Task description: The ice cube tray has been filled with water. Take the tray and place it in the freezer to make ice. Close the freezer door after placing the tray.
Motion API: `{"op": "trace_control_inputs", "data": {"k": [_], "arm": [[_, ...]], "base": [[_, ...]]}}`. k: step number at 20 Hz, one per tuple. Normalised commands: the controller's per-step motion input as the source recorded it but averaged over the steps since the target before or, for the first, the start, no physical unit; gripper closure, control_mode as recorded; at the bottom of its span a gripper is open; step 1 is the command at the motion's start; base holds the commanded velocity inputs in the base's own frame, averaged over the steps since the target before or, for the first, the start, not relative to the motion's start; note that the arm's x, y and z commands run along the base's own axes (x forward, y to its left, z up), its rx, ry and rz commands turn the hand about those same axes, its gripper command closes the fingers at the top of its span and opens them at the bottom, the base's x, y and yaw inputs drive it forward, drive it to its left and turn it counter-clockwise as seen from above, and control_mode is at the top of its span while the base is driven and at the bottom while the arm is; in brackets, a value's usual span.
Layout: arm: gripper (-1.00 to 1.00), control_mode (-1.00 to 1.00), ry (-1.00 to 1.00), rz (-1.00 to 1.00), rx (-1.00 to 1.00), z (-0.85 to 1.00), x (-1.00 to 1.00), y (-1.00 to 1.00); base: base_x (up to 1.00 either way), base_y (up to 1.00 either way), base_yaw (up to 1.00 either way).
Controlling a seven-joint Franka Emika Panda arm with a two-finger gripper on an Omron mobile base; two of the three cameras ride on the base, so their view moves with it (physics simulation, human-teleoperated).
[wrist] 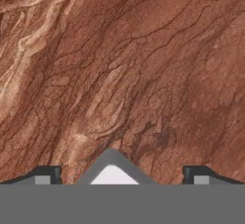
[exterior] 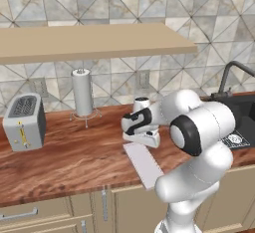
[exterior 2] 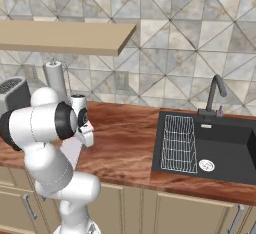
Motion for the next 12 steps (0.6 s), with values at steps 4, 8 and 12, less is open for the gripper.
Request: {"op": "trace_control_inputs", "data": {"k": [4, 8, 12], "arm": [[-1.00, -1.00, 0.07, -0.11, 0.00, -0.02, -0.31, 0.00], [-1.00, -1.00, 0.00, -0.09, 0.00, 0.07, 0.00, -0.34], [-1.00, -1.00, 0.00, -0.07, 0.00, 0.20, 0.00, -0.53]], "base": [[0.00, 0.00, 0.00], [0.00, 0.00, 0.00], [0.00, 0.00, 0.00]]}}
